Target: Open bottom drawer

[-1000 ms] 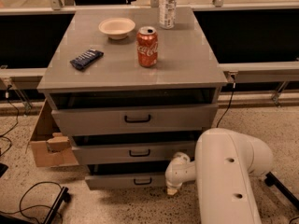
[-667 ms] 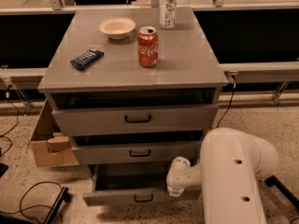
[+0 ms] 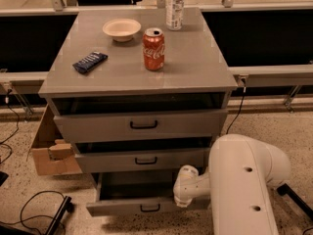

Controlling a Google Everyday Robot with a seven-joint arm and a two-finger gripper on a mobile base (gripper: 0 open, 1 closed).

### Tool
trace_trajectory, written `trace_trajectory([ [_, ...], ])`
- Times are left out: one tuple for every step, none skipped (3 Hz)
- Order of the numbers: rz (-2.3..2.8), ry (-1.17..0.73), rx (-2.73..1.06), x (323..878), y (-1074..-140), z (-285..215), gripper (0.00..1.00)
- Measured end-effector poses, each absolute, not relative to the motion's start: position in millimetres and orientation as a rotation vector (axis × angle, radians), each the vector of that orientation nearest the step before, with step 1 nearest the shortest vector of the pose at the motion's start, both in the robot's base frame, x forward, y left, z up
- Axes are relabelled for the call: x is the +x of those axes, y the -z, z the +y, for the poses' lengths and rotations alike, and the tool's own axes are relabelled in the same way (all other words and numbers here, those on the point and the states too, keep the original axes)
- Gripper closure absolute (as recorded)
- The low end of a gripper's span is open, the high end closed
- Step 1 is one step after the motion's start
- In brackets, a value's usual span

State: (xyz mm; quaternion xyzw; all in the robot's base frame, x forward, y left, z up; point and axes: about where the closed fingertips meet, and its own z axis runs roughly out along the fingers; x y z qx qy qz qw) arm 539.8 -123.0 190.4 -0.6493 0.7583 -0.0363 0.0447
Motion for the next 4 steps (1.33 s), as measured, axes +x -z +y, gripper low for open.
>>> trace_trajectory([
  [2.318, 0.109, -1.985, 538.6, -189.2, -123.1, 0.21],
  [2.319, 0.107, -1.987, 537.4, -188.0, -123.1, 0.00],
  [2.319, 0.107, -1.987, 537.1, -187.8, -123.1, 0.00],
  [2.321, 0.104, -1.989, 535.9, -186.6, -123.1, 0.18],
])
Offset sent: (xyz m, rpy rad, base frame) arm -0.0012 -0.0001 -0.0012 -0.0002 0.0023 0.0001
